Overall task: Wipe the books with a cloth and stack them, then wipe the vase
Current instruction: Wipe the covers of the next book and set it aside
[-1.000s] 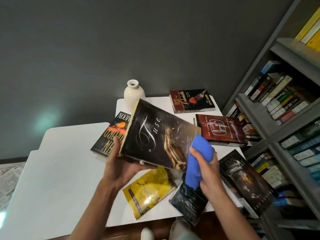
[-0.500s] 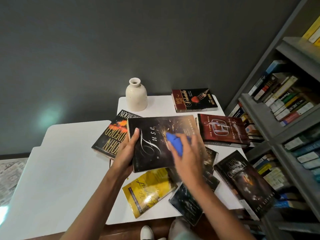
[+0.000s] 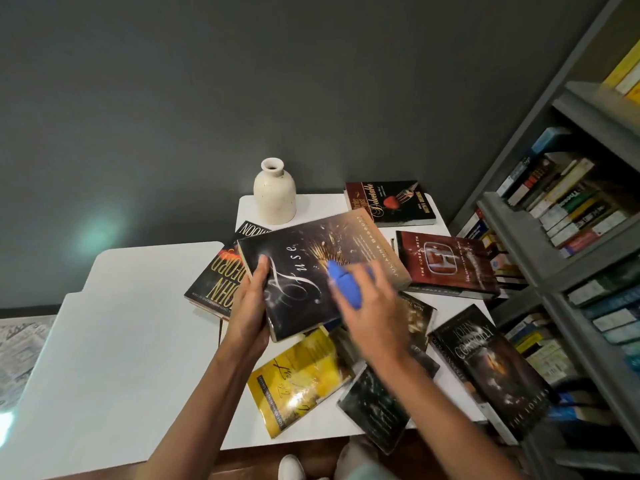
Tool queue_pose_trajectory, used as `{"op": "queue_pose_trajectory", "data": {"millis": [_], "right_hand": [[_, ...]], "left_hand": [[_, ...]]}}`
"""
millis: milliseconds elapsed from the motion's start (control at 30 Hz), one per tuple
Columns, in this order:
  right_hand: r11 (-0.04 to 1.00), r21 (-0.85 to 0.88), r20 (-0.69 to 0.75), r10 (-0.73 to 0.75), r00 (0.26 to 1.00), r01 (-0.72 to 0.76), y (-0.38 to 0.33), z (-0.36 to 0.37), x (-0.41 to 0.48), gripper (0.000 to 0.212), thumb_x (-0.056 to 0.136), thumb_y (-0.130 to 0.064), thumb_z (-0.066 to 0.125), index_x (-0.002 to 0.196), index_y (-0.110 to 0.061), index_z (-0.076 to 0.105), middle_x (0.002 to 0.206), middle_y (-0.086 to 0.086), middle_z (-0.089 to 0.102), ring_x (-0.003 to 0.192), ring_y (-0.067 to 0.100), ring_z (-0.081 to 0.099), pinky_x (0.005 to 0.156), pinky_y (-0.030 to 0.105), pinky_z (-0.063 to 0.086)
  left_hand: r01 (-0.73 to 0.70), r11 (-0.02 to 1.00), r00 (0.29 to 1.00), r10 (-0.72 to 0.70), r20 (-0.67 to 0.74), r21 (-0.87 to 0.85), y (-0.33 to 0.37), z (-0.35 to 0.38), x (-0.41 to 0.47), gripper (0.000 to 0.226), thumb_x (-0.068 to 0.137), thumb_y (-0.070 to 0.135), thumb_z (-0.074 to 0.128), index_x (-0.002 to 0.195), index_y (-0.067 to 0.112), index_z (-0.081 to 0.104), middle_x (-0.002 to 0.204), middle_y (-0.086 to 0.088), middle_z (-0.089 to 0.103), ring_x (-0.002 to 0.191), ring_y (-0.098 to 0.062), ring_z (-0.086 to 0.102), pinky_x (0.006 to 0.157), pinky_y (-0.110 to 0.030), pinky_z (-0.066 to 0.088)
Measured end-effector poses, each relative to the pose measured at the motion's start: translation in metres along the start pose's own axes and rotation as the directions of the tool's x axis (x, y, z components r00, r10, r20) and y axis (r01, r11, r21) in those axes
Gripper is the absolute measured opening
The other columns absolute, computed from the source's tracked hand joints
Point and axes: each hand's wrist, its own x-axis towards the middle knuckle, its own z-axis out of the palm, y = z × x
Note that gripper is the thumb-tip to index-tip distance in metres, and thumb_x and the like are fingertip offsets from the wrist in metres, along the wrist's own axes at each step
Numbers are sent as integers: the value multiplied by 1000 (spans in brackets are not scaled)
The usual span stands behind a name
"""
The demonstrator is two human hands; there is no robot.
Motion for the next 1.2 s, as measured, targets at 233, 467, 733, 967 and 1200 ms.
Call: {"op": "queue_pose_trajectory", "data": {"millis": [233,467,733,967,1200], "right_hand": [[957,141,70,-264,962,253,-27,4,-24,37,80,-47,60,108,-24,56,94,-3,53,67,9,57,57,25,55],[979,183,-309,145,940,-90,45,-19,17,39,86,-43,57,101,-7,62,96,4,51,73,10,52,59,24,54],[873,305,-153,-348,925,379,-49,6,-32,33,94,-47,48,117,-23,54,105,1,45,76,21,60,60,32,53],[938,129,-272,-278,921,321,-6,-17,2,38,91,-51,51,114,-22,53,104,0,46,72,11,55,58,21,50],[935,349,-377,76,923,65,50,-55,62,34,87,-32,56,99,-1,62,103,15,55,92,5,50,87,10,40]], "left_hand": [[15,1000,1000,-14,25,-28,-6,-4,-2,62,85,46,62,131,5,58,123,-20,65,110,-33,64,89,-42,56],[120,981,993,-117,25,-152,-5,-13,-5,38,98,35,50,122,8,62,106,-12,73,85,-23,73,73,-38,61],[198,925,926,-68,372,-324,-20,2,-12,66,105,38,20,126,-17,52,132,-28,55,123,-28,56,110,-33,37],[288,926,955,-261,138,-244,-3,15,-29,31,92,27,56,84,1,71,75,-19,73,60,-26,72,46,-38,58],[392,871,920,-375,116,-295,9,6,-37,33,86,17,62,114,0,57,90,-25,71,66,-34,72,45,-42,57]]}}
